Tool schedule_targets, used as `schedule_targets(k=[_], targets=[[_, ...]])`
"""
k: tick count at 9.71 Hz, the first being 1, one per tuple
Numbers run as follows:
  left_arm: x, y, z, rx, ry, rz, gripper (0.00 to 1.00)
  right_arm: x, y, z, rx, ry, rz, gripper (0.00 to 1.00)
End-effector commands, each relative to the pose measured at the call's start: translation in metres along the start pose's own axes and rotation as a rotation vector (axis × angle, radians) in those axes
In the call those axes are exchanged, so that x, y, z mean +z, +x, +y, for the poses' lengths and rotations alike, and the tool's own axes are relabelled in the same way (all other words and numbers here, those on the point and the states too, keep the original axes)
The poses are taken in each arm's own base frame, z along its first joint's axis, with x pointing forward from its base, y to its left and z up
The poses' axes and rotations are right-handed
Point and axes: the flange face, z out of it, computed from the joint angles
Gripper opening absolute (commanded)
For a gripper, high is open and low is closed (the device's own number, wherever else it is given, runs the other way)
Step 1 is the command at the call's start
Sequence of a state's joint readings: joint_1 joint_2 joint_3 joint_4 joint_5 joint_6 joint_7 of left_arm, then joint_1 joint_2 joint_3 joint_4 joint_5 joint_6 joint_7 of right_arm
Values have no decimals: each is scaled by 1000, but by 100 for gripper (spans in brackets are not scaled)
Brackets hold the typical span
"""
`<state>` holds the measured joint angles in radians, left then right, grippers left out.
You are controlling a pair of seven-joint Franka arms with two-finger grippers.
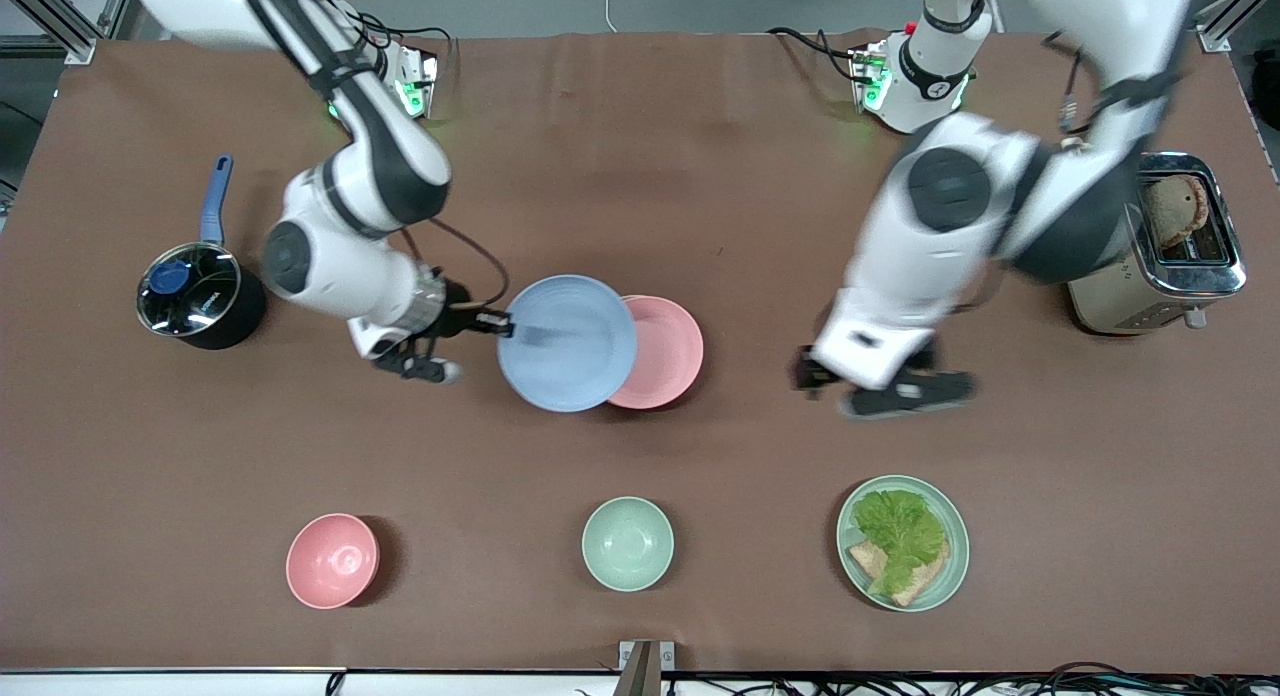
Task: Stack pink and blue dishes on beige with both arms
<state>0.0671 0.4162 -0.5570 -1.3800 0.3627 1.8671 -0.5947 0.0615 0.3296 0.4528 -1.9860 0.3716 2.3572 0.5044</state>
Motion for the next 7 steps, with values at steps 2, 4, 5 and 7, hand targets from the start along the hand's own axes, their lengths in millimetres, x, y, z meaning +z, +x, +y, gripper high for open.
schedule_targets(k=[2,4,5,7], targets=[[-54,13,-106,65,-16,-41,100,58,-41,-11,-5,-3,39,1],[-101,-2,-139,139,-54,-45,100,82,-41,-11,1,13,50,2],[-117,-12,-156,126,-31,-66,100,93,-44,-13,-4,21,57,2],[-137,-44,-167,110,-74,-86,100,103,-43,-8,2,20,55,3]])
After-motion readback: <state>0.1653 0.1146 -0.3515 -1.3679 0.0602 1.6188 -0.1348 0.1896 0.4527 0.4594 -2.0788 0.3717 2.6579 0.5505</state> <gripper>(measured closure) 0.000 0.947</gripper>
